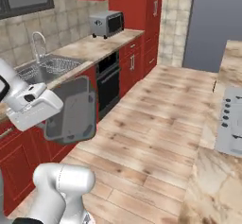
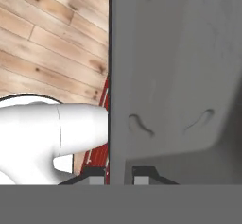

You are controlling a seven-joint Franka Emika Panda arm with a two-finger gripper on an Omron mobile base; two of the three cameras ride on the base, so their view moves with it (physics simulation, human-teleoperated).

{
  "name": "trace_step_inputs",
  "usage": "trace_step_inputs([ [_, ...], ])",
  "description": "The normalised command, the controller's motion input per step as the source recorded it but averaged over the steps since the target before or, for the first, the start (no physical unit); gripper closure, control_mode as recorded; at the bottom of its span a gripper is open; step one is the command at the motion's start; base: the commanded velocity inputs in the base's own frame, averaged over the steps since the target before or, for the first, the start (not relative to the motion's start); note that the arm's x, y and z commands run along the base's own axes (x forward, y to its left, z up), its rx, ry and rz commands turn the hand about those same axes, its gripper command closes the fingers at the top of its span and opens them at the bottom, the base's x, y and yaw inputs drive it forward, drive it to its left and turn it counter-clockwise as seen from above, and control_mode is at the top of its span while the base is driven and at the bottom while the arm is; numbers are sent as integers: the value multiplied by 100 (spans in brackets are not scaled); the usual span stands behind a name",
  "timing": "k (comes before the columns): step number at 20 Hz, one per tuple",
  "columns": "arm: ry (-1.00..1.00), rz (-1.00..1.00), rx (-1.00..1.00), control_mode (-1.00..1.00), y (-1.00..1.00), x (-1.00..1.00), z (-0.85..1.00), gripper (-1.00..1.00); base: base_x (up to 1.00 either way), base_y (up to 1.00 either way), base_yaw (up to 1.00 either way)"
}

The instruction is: Retrieve the tupperware and aluminum foil from the cabinet and place them on the dining counter near the plate with bell pepper and hot dog to prepare for storing leftovers.

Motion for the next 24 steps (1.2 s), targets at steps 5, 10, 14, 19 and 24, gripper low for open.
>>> trace_step_inputs([
  [5, 0, 0, 0, 100, 0, 0, 0, 100, 17, 3, -78],
  [10, 0, 0, 0, 100, 0, 0, 0, 100, -7, 45, -56],
  [14, 0, 0, 0, 100, 0, 0, 0, 100, -65, 62, -36],
  [19, 0, 0, 0, 100, 0, 0, 0, 100, -99, 59, -28],
  [24, 0, 0, 0, 100, 0, 0, 0, 100, -100, 32, -27],
])
